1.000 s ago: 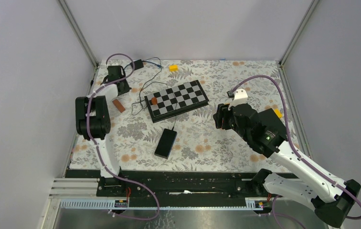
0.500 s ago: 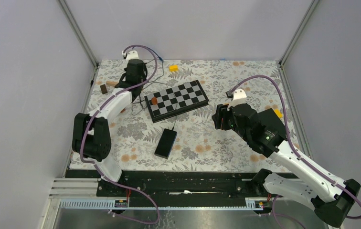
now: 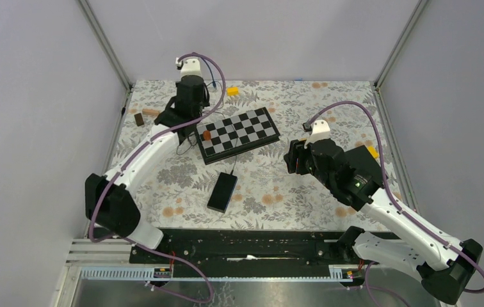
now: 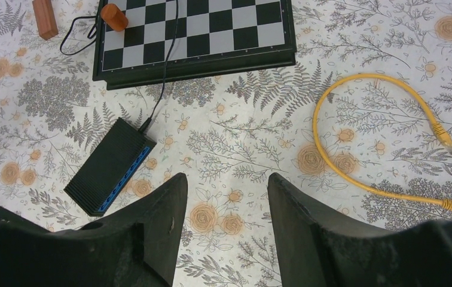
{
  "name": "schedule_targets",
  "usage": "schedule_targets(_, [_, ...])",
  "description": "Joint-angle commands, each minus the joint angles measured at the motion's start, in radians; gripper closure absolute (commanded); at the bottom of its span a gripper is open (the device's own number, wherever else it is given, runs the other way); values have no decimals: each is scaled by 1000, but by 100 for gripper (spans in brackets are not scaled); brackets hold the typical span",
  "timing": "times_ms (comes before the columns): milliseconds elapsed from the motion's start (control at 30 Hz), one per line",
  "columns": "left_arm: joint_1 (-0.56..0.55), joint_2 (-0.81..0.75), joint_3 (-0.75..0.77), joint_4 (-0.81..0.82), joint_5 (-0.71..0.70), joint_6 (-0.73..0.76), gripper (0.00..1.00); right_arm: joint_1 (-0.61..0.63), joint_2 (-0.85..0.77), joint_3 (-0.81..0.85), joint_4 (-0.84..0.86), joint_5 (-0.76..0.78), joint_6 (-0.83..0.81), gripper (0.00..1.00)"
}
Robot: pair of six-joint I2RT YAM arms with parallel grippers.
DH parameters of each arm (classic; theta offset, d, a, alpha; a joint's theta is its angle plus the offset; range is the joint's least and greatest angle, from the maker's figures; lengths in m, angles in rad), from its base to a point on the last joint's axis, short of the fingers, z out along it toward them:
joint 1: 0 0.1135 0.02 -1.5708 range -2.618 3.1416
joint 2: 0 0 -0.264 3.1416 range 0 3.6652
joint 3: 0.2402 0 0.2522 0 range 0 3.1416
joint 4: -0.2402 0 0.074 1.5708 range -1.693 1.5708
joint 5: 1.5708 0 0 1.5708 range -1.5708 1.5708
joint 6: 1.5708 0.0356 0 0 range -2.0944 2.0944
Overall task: Insert the plug into the switch port
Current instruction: Pick up the connector from the corner of the board.
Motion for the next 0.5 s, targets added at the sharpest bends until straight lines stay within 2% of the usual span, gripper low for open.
schedule_targets(0, [-83, -86, 60, 23, -131, 96, 100, -3, -1, 2, 41, -12, 4, 41])
schedule_targets(233, [-211, -135, 116, 88, -208, 221, 100, -3, -7, 0, 41, -15, 11, 41])
schedule_targets(467, [-267, -187, 208, 94, -111, 251, 100, -4, -14, -2, 42, -12, 20, 41])
